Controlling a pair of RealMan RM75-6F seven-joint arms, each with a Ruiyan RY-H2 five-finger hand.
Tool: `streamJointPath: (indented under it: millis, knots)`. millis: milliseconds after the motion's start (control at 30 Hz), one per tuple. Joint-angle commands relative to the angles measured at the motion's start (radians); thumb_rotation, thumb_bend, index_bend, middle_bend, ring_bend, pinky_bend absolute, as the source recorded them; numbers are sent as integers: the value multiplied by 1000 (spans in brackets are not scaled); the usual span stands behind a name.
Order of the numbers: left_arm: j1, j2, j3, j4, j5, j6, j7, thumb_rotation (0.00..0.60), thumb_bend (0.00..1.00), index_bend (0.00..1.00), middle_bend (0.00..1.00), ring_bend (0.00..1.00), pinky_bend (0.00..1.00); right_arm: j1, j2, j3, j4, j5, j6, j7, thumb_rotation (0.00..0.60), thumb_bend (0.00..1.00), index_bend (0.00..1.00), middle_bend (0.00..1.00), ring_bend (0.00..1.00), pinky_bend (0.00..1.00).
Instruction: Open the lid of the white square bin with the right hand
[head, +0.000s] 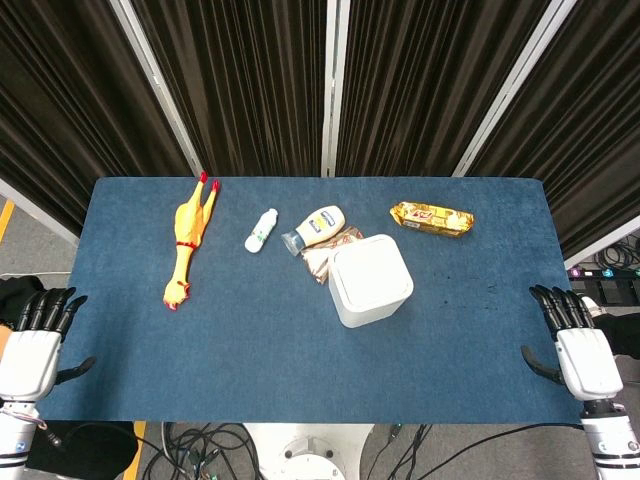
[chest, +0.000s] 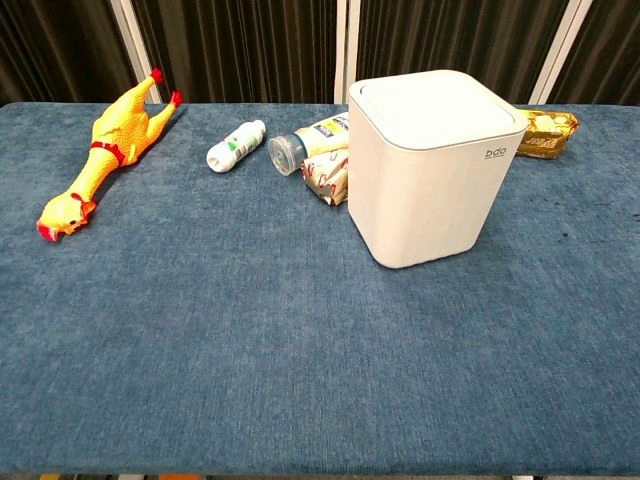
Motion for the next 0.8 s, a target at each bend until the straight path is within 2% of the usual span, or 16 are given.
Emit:
streamJointPath:
  millis: [33,267,400,500,633,800]
  knots:
    - [-1,0,0,1,-1,-2,0,600,0,149,81,0,3,1,-1,0,0,2,-3,-1,600,224,0,75,0,0]
    - [-3,-2,0,4,0,-4,-3,600,0,149,80,0,3,12,0,-3,-3,-10,-17,2,600,223,0,75,0,0]
    - [-7,-2,-1,4,0,-10,-4,600,0,149,81,0,3,60,12,4,-23,-63,-49,21,600,223,0,74,0,0]
    - [-10,-2,-2,4,5,-9,-5,600,0,149,81,0,3,142,32,27,-54,-110,-121,34,600,222,0,74,0,0]
    - [-12,-4,-2,9,6,-11,-10,600,0,149,81,0,3,261,31,74,-85,-118,-242,27,600,220,21,85,0,0]
    - [-15,-6,-1,16,3,-17,-16,600,0,149,81,0,3,394,-16,123,-87,-74,-397,13,600,217,139,138,0,0]
